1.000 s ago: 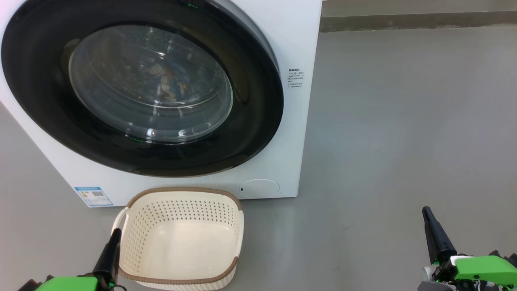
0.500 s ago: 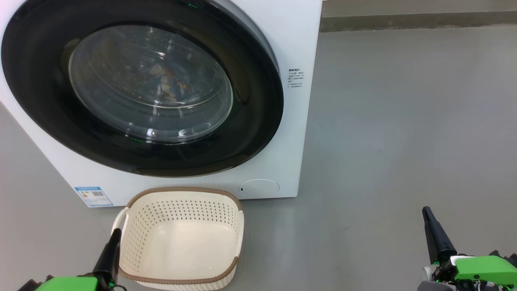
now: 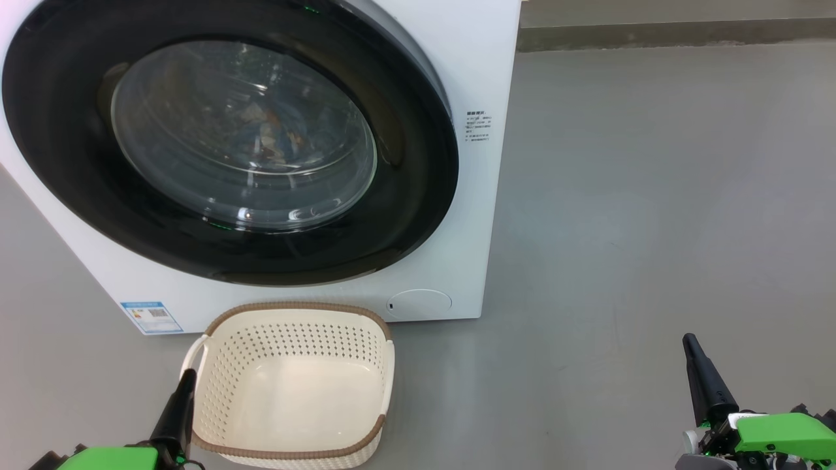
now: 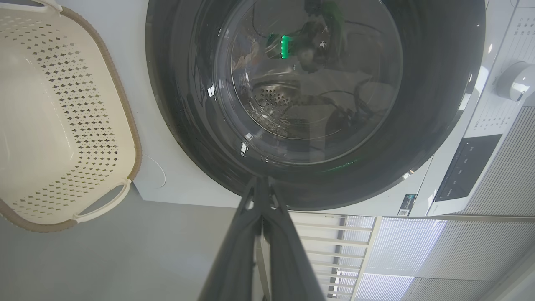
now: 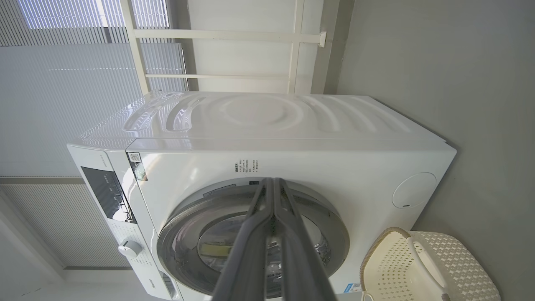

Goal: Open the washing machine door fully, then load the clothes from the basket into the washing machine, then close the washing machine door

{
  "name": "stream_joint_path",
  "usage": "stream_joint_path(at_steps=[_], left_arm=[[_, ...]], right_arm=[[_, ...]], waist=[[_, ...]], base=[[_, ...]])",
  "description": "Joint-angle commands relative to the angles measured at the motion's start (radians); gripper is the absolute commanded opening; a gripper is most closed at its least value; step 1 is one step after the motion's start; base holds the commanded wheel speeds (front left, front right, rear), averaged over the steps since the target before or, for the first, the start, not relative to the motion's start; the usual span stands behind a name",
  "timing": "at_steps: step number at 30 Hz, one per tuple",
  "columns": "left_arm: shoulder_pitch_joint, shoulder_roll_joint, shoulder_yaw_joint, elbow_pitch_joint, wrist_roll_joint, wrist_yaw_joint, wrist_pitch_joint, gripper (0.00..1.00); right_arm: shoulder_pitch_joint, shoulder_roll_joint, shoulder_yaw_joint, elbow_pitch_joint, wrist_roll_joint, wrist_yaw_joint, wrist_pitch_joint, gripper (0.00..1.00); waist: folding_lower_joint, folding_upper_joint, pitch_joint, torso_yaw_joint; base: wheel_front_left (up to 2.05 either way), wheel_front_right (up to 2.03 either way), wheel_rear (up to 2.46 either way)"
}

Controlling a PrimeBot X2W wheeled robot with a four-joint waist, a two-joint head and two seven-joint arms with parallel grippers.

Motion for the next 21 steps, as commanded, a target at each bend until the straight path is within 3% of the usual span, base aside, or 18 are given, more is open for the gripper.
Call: stream_joint_path(at_steps=[1, 21], left_arm=[[-0.042, 0.013, 0.034, -0.030, -0.009, -0.003, 0.007, 0.00], [-0.042, 0.013, 0.034, -0.030, -0.009, -0.003, 0.006, 0.00]], right_arm=[[-0.035, -0.003, 0.022, -0.030, 0.004, 0.002, 0.008, 0.00], [-0.035, -0.003, 0.023, -0.030, 0.004, 0.002, 0.008, 0.00]], waist=[[0.0000, 0.0000, 0.000, 0.000], [0.0000, 0.0000, 0.000, 0.000]], base=[[0.00, 0.00, 0.00], [0.00, 0.00, 0.00]])
